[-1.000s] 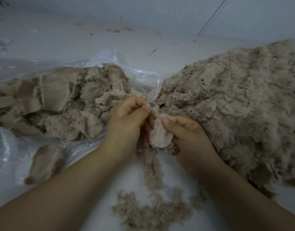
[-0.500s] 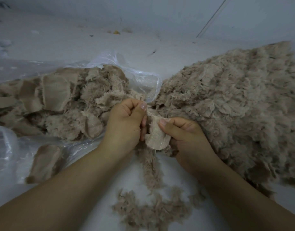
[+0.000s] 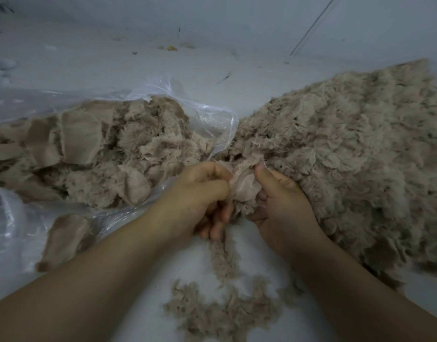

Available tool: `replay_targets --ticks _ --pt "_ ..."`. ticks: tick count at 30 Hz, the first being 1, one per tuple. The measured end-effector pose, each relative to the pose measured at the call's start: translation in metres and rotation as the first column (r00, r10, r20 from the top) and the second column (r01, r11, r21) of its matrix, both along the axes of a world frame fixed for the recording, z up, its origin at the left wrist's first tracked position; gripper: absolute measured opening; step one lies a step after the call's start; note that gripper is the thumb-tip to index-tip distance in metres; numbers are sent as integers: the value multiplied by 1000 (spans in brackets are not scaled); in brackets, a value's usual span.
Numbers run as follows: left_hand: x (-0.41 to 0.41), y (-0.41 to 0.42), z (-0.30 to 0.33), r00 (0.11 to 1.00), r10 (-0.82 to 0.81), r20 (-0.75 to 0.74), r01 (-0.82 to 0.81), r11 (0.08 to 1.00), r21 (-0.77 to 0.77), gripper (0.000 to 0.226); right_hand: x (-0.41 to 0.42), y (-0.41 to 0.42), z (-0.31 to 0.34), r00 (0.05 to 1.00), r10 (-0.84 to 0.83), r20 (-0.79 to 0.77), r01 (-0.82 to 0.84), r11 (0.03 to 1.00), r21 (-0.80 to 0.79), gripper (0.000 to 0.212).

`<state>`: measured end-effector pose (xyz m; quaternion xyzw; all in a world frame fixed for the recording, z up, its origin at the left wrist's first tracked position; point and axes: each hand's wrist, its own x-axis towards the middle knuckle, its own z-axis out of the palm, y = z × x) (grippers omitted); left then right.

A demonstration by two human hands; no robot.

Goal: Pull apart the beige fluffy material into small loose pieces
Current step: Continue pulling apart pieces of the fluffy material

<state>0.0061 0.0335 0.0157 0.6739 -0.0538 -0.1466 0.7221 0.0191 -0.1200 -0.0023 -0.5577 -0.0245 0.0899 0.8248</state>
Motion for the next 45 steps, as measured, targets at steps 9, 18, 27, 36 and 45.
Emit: replay_targets --ticks 9,18,27,36,45 --pt "-8 -9 3 999 10 50 -20 977 212 33 0 -2 -1 998 66 20 -66 998 16 52" --pt "-14 -14 7 995 -18 101 -7 969 247 42 -1 2 -6 994 89 57 -90 996 15 58" --pt "-9 8 10 977 -213 2 192 884 426 22 -1 -1 -2 998 52 39 -54 996 69 40" --pt "-14 10 12 791 -606 -83 596 733 327 17 -2 1 5 999 36 10 -37 992 122 50" --pt "-5 24 16 900 -418 126 396 903 168 10 -5 2 7 998 62 23 -64 994 86 47"
